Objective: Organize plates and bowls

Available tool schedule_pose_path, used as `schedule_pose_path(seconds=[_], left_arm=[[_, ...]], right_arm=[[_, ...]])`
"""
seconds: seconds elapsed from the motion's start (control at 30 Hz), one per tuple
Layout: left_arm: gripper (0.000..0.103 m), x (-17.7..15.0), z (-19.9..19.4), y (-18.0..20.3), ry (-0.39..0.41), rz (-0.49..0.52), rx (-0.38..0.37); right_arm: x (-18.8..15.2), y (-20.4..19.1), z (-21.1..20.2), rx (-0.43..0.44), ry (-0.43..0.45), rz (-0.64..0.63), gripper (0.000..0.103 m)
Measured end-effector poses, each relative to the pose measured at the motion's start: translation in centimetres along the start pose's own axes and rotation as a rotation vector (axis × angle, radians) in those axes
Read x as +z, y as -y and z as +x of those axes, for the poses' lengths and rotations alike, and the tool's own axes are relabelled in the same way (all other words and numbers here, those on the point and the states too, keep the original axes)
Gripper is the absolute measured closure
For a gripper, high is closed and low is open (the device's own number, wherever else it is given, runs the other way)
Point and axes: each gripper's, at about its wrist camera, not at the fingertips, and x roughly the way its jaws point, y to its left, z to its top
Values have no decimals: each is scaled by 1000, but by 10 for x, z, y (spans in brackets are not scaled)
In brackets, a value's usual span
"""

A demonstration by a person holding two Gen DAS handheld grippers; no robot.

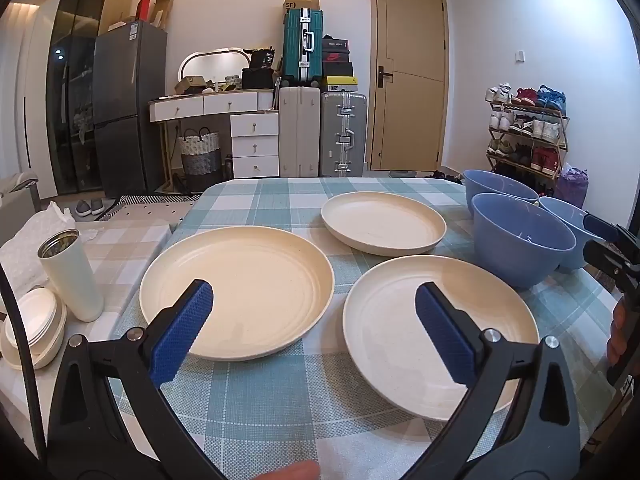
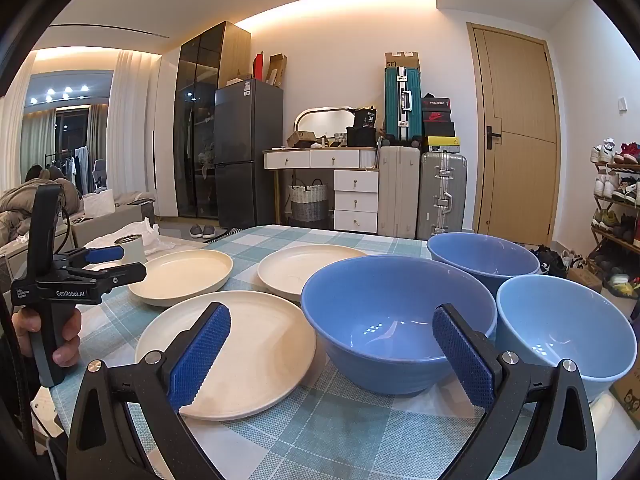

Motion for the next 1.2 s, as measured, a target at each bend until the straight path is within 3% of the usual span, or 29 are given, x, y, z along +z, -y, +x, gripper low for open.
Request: schedule_pose_path(seconds=[1.2], left_arm=[[2,0,0,0,3,2,0]], right_arm=[[0,0,0,1,-1,3,0]])
